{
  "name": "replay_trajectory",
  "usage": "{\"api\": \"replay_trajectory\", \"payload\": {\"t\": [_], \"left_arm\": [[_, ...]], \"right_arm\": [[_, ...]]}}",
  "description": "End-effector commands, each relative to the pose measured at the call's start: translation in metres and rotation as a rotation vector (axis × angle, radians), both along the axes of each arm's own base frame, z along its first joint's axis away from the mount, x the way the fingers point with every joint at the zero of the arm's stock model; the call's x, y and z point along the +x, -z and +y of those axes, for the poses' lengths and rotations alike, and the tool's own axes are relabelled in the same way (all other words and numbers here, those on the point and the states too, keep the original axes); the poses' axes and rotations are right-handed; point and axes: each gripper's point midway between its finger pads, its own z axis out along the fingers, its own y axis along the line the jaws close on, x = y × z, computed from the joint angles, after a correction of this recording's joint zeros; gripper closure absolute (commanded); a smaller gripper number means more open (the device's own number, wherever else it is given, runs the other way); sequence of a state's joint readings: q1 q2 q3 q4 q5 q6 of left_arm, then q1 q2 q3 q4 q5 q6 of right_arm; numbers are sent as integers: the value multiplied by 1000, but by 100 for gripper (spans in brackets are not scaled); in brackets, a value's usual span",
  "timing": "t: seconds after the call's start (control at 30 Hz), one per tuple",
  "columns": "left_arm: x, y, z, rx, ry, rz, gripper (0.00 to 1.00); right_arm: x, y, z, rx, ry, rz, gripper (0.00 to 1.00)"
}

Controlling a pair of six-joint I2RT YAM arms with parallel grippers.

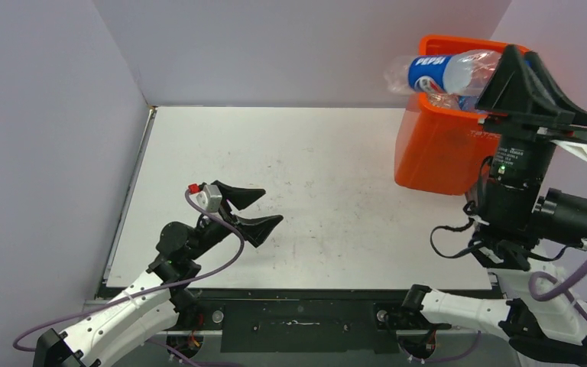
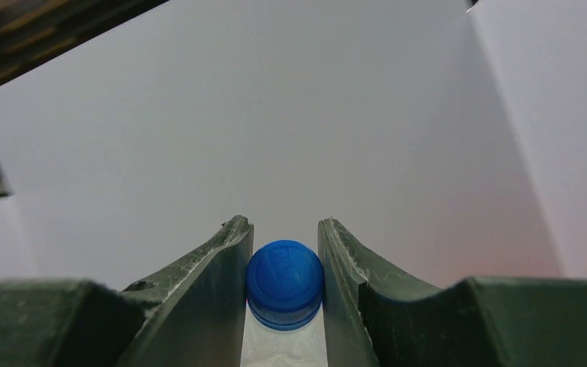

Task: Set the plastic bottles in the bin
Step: Place the plastic bottle in the trash bin.

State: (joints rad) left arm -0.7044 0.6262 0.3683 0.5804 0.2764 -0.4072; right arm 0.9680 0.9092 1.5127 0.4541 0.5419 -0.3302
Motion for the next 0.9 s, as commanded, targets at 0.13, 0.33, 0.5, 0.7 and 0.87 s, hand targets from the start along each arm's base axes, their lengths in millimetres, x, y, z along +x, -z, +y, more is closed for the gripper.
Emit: {"api": "replay_trajectory", "payload": {"t": [0.13, 0.33, 0.5, 0.7, 0.87], "left_arm": [[1, -18, 6, -56, -26, -27, 4], [-3, -18, 2, -63, 7, -14, 4], [-7, -18, -1, -62, 35, -7, 4], [-10, -18, -1, -55, 31, -18, 4], [-13, -17, -6, -58, 63, -4, 4]], "right_arm": [[36, -13, -36, 23, 731, 88, 95], [100, -17, -87, 128, 778, 165, 95], [156, 11, -89, 127, 775, 278, 95], [198, 40, -140, 240, 845, 322, 95], [216, 50, -163, 269, 881, 311, 95]]}}
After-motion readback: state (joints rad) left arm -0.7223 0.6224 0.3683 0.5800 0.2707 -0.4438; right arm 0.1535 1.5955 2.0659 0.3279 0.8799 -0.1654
